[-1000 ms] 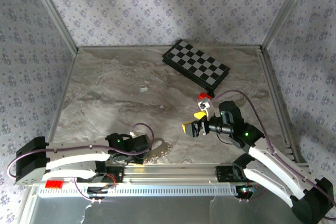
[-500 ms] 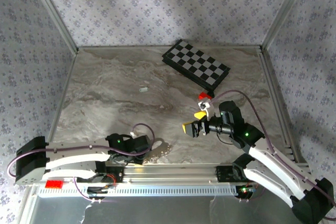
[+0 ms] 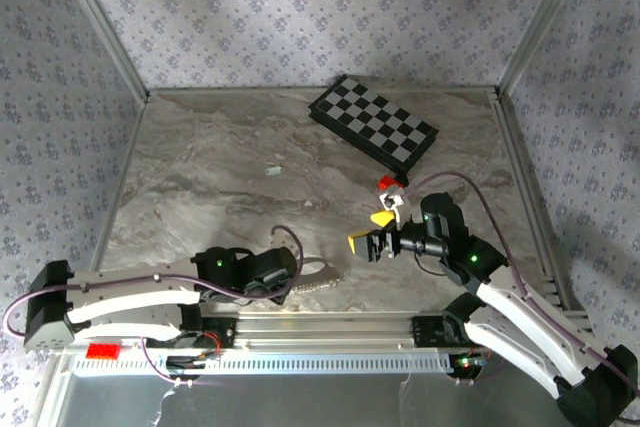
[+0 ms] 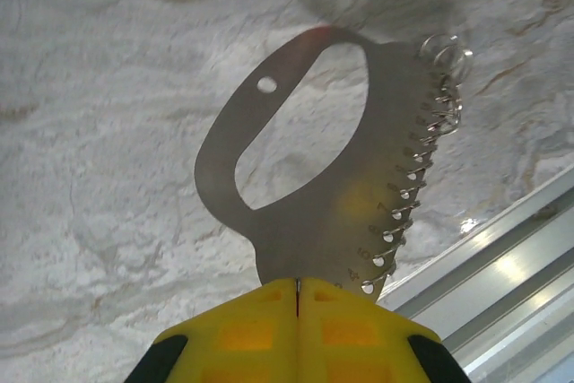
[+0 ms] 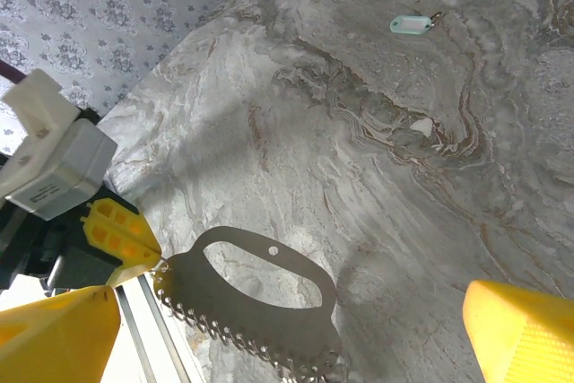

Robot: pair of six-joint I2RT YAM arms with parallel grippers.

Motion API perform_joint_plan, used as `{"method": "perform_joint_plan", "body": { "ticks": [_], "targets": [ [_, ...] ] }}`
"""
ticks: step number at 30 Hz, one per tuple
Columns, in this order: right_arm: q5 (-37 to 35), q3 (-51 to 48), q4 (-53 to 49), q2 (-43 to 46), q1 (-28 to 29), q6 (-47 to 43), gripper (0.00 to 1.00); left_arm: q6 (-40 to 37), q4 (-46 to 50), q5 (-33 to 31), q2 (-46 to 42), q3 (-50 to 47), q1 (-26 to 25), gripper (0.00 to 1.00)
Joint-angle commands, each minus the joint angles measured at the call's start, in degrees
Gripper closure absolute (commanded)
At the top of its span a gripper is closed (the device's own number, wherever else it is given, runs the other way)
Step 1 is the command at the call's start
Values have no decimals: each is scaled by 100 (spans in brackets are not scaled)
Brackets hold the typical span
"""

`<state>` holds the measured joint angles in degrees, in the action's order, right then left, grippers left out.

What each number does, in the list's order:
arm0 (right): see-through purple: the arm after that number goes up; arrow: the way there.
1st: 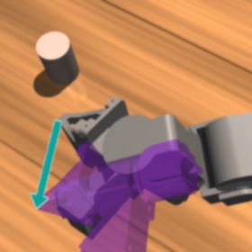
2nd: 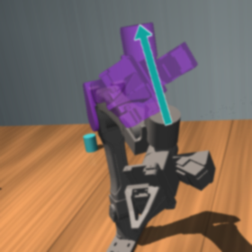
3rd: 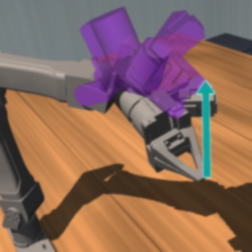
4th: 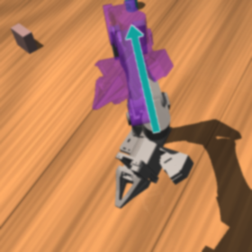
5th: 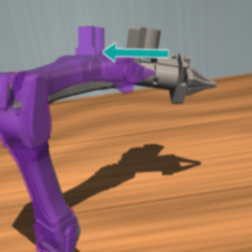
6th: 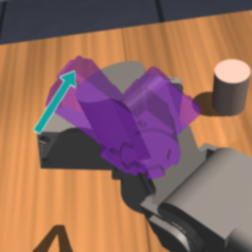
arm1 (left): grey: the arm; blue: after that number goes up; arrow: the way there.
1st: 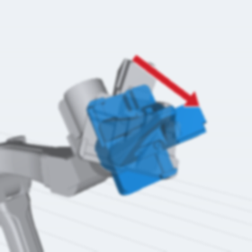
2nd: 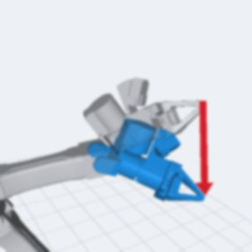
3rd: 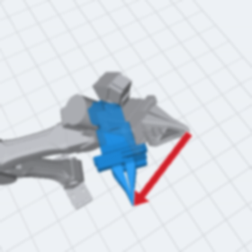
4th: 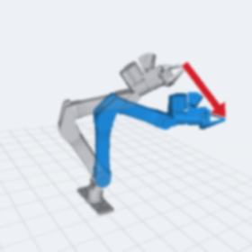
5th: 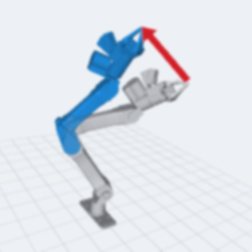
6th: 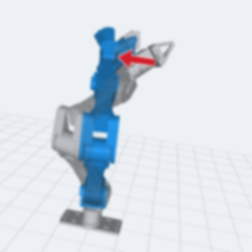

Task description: Put the keys on the keyring

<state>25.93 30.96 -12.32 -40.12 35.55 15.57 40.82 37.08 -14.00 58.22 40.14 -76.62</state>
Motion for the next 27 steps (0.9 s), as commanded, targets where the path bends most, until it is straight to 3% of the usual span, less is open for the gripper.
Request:
{"method": "perform_joint_plan", "body": {
  "ticks": [1,12,18,27],
  "targets": [
    [142,245,-95,149,7,-69,0,-839,-497,-309,-68,397,-136,100],
    [320,125,155,791,22,122,3,-2218,-1803,-412,-184,583,-191,100],
    [357,62,360,956,18,300,20,-2777,-2683,-338,-323,456,-213,100],
    [475,-53,691,1183,30,409,28,-3514,-3705,-64,-474,362,-213,100]
  ]
}}
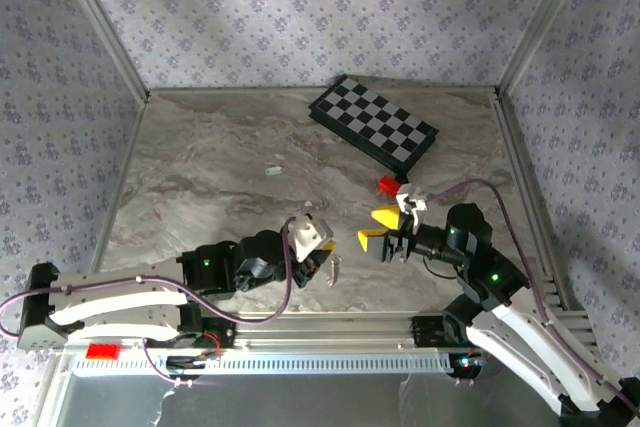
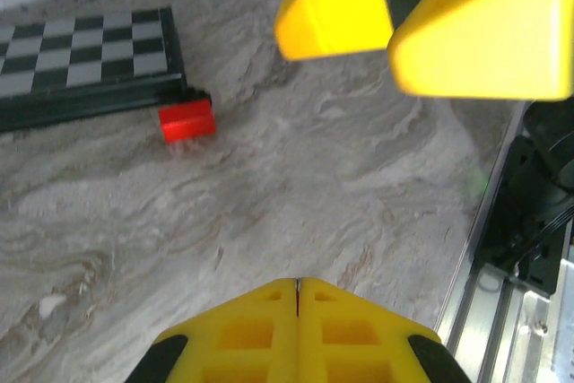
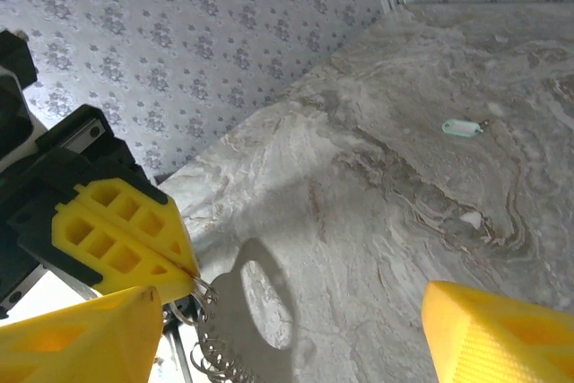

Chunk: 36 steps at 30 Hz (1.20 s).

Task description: Put the keys on the keyring

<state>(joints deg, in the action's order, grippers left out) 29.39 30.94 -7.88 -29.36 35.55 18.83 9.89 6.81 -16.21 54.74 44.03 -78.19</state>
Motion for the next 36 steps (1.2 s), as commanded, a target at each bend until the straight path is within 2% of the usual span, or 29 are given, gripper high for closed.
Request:
{"method": "perform_joint_plan", "body": {
  "ticks": [1,7,20,27,36],
  "targets": [
    [131,-70,276,155,37,94,30,-494,-771,213,-140,-34,-62,100],
    [216,-211,611,459,113,182,35,-814,-1162,437,-144,8,-60,100],
    [102,-308,1089,859,782,-114,43,-1122,-2398,1003,-113,-48,-54,100],
    [137,-354,1274,913,957,-193,44,-1191,-2619,1366,-46,44,-50,100],
    [293,-414,1456,941,1100,-293,52,-1153,-2787,1786,-69,38,-49,100]
  ]
}}
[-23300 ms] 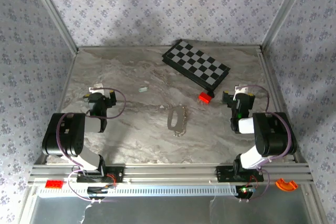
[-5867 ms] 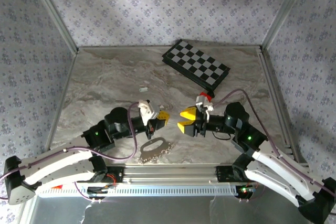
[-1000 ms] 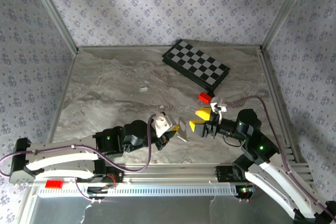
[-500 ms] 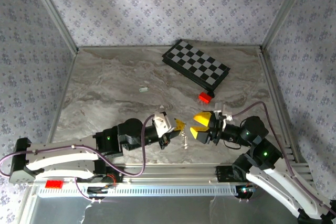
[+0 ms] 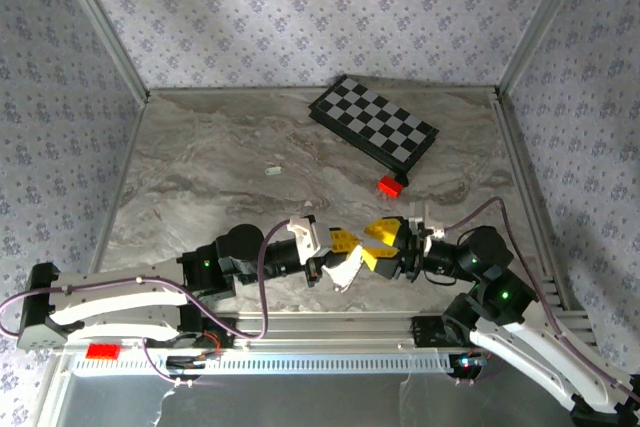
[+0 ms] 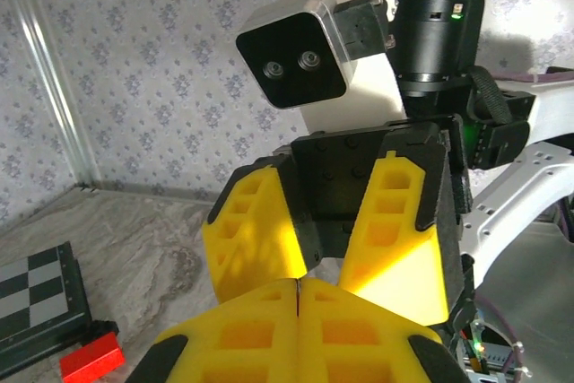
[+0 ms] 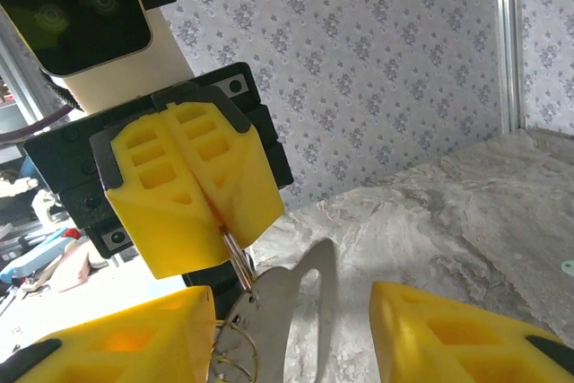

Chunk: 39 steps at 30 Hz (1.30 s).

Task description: Put the keys on the keyring

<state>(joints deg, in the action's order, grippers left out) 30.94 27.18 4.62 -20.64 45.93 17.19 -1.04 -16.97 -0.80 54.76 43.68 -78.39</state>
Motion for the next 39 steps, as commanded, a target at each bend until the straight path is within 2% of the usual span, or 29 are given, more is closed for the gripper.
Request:
{"method": "perform_joint_plan", "body": {
  "ticks": [1,14,19,25,30,35,39],
  "targets": [
    [146,-46,214,70,79,-146,53,-66,-395,255,-70,86,-30,100],
    [254,16,392,78,266,-242,59,-99,-334,387,-27,193,-28,100],
    [222,143,178,111,301,-301,47,-116,-341,413,-75,170,-28,100],
    [69,225,-147,378,301,-403,45,-111,-375,493,-136,165,-33,100],
    [-113,213,-492,521,302,-541,49,-103,-447,508,-150,130,-32,100],
    [-97,118,-364,535,299,-502,58,-74,-544,574,-151,98,-32,100],
    [-50,52,-150,513,297,-418,61,-36,-638,625,-166,70,-31,100]
  ]
}}
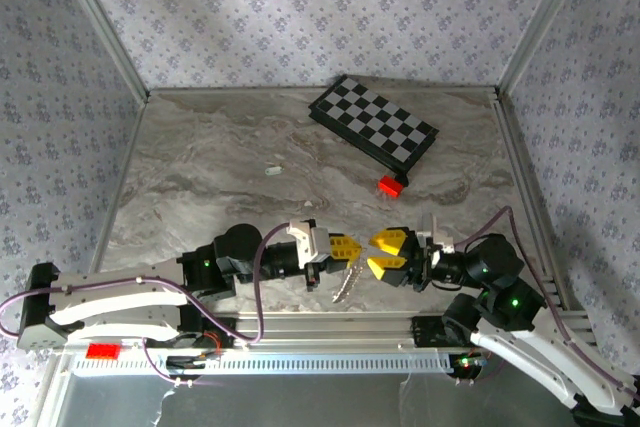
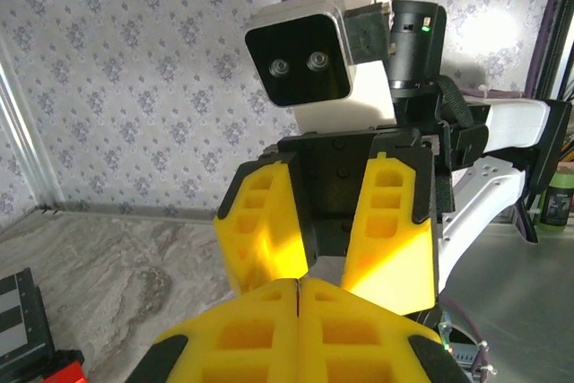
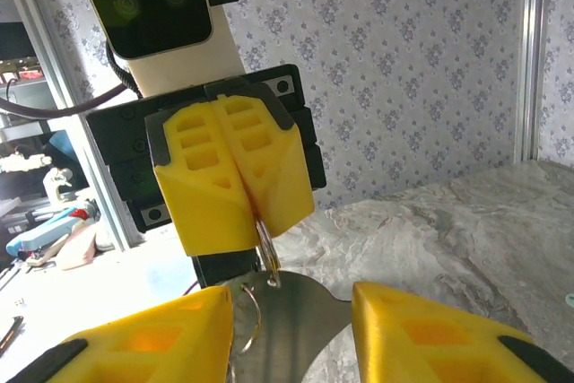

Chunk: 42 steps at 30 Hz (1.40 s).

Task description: Put the keys on the keyring

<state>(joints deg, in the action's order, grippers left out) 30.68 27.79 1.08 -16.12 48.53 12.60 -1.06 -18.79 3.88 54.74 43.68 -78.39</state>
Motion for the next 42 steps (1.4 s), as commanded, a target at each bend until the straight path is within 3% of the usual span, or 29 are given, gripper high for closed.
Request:
{"method": "perform_joint_plan", "body": {
  "ticks": [1,13,33,42],
  "targets": [
    [-2,-12,240,48,40,72,61,-12,-514,167,-163,54,-27,100],
    [101,-115,619,-54,50,203,65,137,-965,139,-16,-78,-32,100],
    [376,-36,943,-342,56,310,70,176,-943,210,104,-13,-27,100],
    [391,-9,927,-370,55,302,78,185,-947,214,97,-27,-34,100]
  ]
}}
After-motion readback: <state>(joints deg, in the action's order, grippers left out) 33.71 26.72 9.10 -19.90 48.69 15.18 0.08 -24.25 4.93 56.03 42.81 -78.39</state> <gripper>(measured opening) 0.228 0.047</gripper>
